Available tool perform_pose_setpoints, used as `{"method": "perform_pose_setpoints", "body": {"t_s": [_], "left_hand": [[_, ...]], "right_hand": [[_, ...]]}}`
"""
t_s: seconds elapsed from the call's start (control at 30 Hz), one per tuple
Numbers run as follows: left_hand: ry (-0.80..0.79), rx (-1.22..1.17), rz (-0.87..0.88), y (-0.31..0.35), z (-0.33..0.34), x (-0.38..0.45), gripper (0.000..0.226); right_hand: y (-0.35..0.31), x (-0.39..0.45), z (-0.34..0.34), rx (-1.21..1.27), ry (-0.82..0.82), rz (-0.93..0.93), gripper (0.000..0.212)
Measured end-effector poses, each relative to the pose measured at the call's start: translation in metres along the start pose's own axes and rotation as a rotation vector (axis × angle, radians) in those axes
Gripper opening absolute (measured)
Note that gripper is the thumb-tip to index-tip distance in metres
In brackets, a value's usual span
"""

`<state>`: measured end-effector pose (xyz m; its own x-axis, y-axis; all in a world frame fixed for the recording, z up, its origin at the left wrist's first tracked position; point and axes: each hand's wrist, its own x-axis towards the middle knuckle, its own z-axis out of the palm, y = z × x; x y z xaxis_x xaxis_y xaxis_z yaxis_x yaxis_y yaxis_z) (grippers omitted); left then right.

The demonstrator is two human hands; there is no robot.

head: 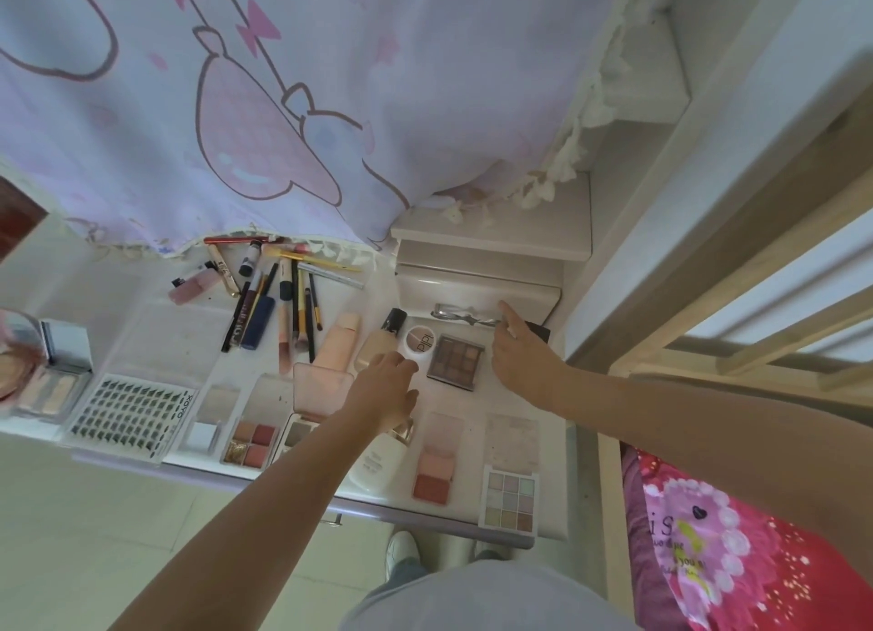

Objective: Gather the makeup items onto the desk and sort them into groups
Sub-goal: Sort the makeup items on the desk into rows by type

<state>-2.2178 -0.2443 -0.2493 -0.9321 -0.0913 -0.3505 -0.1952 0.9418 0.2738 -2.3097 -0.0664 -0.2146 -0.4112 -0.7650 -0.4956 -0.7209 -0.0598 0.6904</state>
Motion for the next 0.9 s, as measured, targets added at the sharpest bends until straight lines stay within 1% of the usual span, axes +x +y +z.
{"method": "perform_pose_setpoints", "body": {"t_s": [0.1, 0.13, 0.17, 0.2, 0.27, 0.33, 0.4, 0.47, 0.6, 0.67, 0.7, 0.8, 0.83, 0.9], "left_hand": [[0.018, 0.015, -0.001, -0.002, -0.001, 0.000, 0.036], [0.027, 0.025, -0.004, -0.004, -0.002, -0.001, 0.036], [0.039, 0.038, -0.007, -0.006, -0.003, -0.002, 0.035], [0.053, 0.054, -0.007, -0.008, -0.003, -0.003, 0.035], [0.085, 0.093, 0.000, -0.014, -0.005, -0.005, 0.034], [0.106, 0.134, 0.001, -0.019, -0.007, -0.007, 0.033], [0.119, 0.152, 0.001, -0.025, -0.008, -0.010, 0.034], [0.119, 0.136, -0.002, -0.028, -0.010, -0.012, 0.035], [0.127, 0.020, -0.038, -0.034, -0.012, -0.014, 0.039], [0.142, -0.103, -0.056, -0.037, -0.016, -0.012, 0.042], [0.149, -0.154, -0.049, -0.037, -0.019, -0.011, 0.044], [0.162, -0.244, 0.037, -0.036, -0.032, -0.005, 0.051], [0.122, -0.310, 0.057, -0.034, -0.038, -0.004, 0.055], [-0.018, -0.562, 0.075, -0.027, -0.052, -0.003, 0.059]], "right_hand": [[-0.005, 0.004, -0.009, 0.136, 0.122, 0.006, 0.023], [-0.007, 0.007, -0.014, 0.239, 0.163, 0.015, 0.024], [-0.009, 0.013, -0.018, 0.390, 0.169, 0.018, 0.024], [-0.012, 0.021, -0.023, 0.577, 0.141, 0.032, 0.024], [-0.016, 0.039, -0.030, 0.911, 0.031, 0.117, 0.029], [-0.020, 0.055, -0.028, 1.098, -0.044, 0.250, 0.038], [-0.025, 0.067, -0.019, 1.213, -0.116, 0.352, 0.054], [-0.030, 0.072, -0.010, 1.336, -0.164, 0.403, 0.067], [-0.032, 0.075, -0.001, 1.458, -0.121, 0.446, 0.071], [-0.027, 0.071, -0.005, 1.494, -0.088, 0.427, 0.069], [-0.024, 0.067, -0.008, 1.502, -0.070, 0.408, 0.065], [-0.010, 0.047, -0.022, 1.562, 0.026, 0.346, 0.050], [-0.004, 0.039, -0.027, 1.606, 0.073, 0.317, 0.047], [0.013, 0.021, -0.039, 1.739, 0.166, 0.253, 0.042]]}}
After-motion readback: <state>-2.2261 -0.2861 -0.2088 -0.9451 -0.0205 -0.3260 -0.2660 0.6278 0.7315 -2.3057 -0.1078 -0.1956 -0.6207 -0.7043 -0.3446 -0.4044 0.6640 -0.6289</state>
